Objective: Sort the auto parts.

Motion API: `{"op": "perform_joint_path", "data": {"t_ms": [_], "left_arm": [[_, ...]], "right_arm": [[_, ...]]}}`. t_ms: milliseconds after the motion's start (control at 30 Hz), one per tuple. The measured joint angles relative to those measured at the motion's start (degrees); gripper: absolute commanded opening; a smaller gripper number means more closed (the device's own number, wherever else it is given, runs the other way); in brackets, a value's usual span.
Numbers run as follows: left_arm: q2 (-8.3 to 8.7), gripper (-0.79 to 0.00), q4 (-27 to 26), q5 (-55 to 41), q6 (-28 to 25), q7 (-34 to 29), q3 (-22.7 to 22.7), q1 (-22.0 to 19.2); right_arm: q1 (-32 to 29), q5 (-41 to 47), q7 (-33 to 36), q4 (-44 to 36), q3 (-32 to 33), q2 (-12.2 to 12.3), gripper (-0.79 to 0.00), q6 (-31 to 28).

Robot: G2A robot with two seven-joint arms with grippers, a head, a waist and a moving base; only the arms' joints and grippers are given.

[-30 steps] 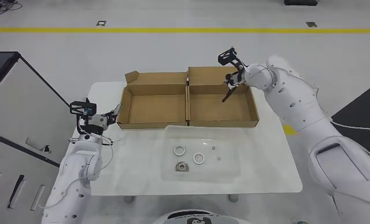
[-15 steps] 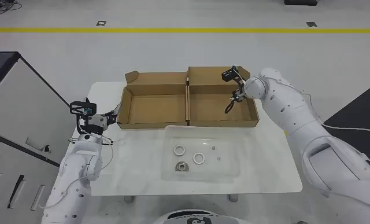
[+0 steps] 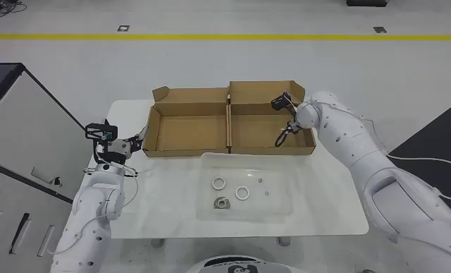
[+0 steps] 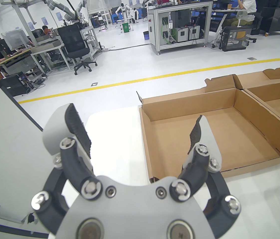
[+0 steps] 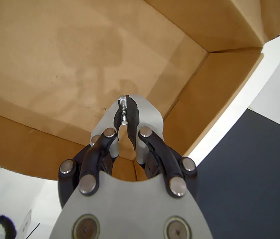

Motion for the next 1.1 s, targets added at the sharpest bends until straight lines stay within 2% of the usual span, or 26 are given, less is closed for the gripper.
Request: {"op": "perform_joint_path", "data": {"t_ms": [100, 167, 267, 367, 500, 667, 700, 767, 933, 1100], "left_arm": [[0.0, 0.0, 0.0, 0.0, 0.0, 0.0, 0.0, 0.0], [0.0, 0.0, 0.0, 0.0, 0.0, 0.0, 0.0, 0.0], [0.0, 0.0, 0.0, 0.0, 0.0, 0.0, 0.0, 0.0], [0.0, 0.0, 0.0, 0.0, 0.0, 0.0, 0.0, 0.0], [0.0, 0.0, 0.0, 0.0, 0.0, 0.0, 0.0, 0.0], [0.0, 0.0, 0.0, 0.0, 0.0, 0.0, 0.0, 0.0], [0.0, 0.0, 0.0, 0.0, 0.0, 0.0, 0.0, 0.0], [0.0, 0.0, 0.0, 0.0, 0.0, 0.0, 0.0, 0.0], [0.0, 0.0, 0.0, 0.0, 0.0, 0.0, 0.0, 0.0], [0.0, 0.0, 0.0, 0.0, 0.0, 0.0, 0.0, 0.0]], "right_arm": [[-0.1, -0.2, 0.4, 0.5, -0.2, -0.3, -0.785, -0.2], [-0.1, -0.3, 0.5, 0.9, -0.3, -0.5, -0.748, -0.3], [-0.2, -0.4, 0.6, 1.5, -0.5, -0.8, -0.659, -0.5], [-0.1, -0.4, 0.6, 2.0, -0.5, -1.1, -0.502, -0.6], [0.1, -0.6, 0.2, 2.2, -0.3, -1.4, -0.354, -0.7], [0.4, -1.2, -1.0, 0.9, 0.5, -1.3, -0.317, -0.9], [0.5, -1.3, -1.2, 0.2, 0.9, -1.2, -0.311, -1.0], [0.6, -1.6, -1.3, -1.1, 1.5, -0.9, -0.249, -1.3], [-0.3, -2.0, -0.3, -7.7, 4.7, 0.6, 0.0, -2.9], [-3.6, -2.0, 2.9, -19.2, 10.5, 3.4, 0.0, -5.7]]}}
